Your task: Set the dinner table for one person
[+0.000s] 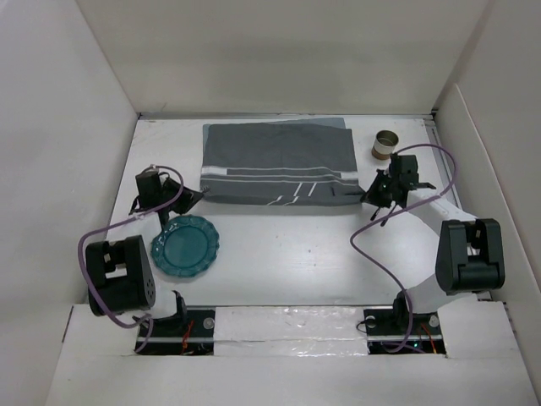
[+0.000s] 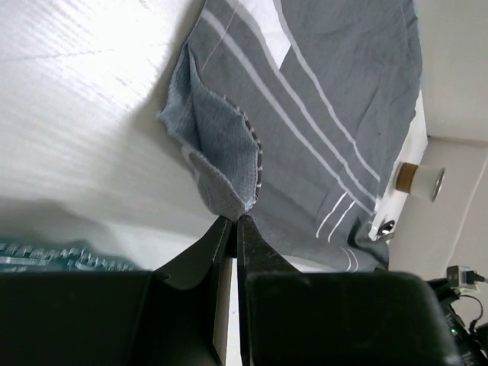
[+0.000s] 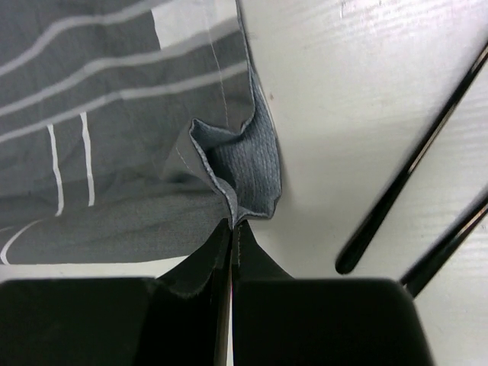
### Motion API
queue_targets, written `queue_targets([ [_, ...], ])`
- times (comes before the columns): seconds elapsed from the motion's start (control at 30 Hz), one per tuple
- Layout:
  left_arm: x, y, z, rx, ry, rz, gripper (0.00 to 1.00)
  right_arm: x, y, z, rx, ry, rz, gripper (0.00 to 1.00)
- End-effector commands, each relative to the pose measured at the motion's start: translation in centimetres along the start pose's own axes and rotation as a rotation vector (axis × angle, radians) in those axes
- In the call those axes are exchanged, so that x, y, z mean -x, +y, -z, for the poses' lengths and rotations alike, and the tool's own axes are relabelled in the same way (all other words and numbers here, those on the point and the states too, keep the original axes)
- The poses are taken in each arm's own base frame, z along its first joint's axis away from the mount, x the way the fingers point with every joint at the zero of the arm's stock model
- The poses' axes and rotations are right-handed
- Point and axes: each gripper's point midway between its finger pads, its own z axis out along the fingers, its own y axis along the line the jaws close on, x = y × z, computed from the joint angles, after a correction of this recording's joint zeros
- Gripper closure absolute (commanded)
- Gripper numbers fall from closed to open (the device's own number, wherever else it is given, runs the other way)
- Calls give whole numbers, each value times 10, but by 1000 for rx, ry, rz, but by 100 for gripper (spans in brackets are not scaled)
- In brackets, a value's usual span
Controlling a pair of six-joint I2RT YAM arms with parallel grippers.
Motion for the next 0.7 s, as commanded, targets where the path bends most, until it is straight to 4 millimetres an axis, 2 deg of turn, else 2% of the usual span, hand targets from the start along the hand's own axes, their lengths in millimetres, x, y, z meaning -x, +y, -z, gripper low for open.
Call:
queue_targets([
  [0.0, 1, 5, 20, 30, -47, -72, 100, 2, 2, 17, 24, -40, 32, 100],
  [0.2, -7, 10, 45, 68, -71, -90, 100, -20, -6, 38, 9, -22, 44, 100],
  [0.27, -8, 10, 52, 74, -88, -93, 100, -21, -7, 48, 7, -35, 48, 100],
  [0.3, -15, 17, 54, 98, -68, -84, 100, -24, -8, 50, 0, -25, 45, 100],
  [0.43, -26, 23, 66, 116, -49, -82, 100, -28, -6, 67, 3, -30, 47, 100],
  [0.57, -32, 27, 77, 144, -41, -91, 100, -42, -8, 83, 4, -9, 43, 100],
  [0.67, -35, 31, 81, 161, -35, -95, 100, -52, -10, 86, 7, 16, 37, 100],
])
